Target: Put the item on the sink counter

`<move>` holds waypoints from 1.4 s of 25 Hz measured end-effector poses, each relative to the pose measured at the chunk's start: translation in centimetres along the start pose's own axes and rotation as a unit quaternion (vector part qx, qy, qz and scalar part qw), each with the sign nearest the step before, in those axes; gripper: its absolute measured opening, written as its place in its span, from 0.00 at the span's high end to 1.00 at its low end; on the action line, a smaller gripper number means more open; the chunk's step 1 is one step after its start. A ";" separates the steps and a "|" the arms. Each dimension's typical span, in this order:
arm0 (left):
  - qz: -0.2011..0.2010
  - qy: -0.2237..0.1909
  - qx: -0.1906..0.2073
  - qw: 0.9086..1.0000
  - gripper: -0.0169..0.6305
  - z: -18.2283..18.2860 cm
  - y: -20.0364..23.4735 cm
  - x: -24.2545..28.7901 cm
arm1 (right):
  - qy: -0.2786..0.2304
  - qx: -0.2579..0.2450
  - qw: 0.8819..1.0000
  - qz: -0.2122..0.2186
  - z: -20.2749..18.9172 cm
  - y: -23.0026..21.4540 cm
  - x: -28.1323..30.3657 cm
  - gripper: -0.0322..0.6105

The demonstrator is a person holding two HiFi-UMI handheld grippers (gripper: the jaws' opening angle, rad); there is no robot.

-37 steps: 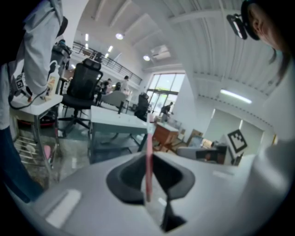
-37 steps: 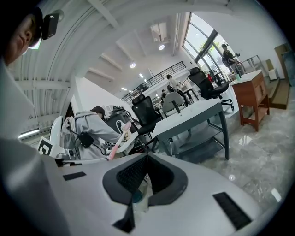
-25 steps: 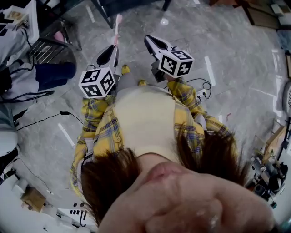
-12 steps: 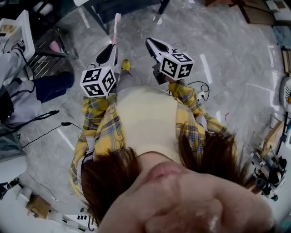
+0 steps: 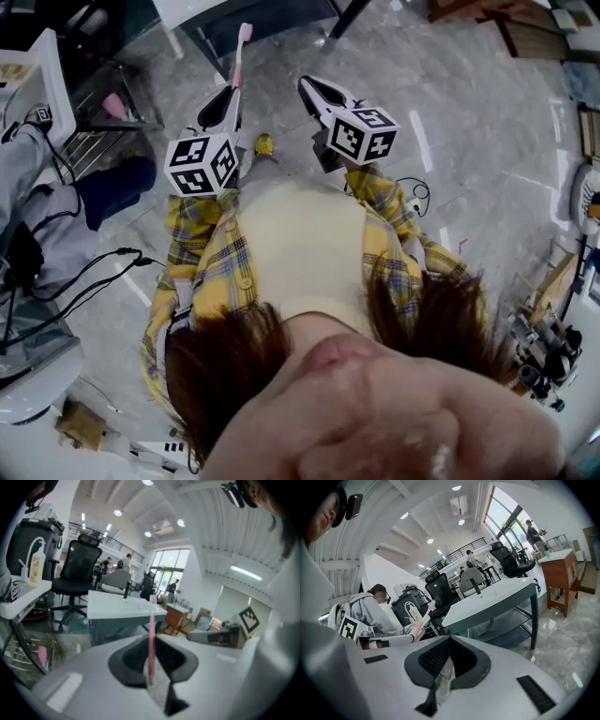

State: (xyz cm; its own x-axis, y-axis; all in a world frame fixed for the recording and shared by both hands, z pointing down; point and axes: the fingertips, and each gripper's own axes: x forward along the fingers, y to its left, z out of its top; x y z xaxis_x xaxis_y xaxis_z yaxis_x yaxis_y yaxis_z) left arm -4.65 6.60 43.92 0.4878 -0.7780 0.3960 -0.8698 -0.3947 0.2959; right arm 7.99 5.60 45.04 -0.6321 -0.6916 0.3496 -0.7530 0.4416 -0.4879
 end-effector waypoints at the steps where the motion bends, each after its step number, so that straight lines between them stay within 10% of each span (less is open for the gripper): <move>1: -0.001 0.001 0.000 1.000 0.90 0.4 0.5 0.4 | 0.000 0.001 1.000 -0.001 0.4 -0.1 0.7 0.93; 35: 0.021 0.001 0.012 1.000 0.90 6.8 11.9 7.1 | 0.012 -0.005 1.000 0.001 5.9 -0.7 13.5 0.93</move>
State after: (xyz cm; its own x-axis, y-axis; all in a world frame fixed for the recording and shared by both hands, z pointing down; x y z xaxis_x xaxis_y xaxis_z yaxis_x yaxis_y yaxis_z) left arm -12.08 -6.95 44.35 0.4514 -0.7931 0.4090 -0.8908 -0.3736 0.2587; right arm 1.08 -7.37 45.41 -0.6378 -0.6765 0.3681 -0.7534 0.4487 -0.4807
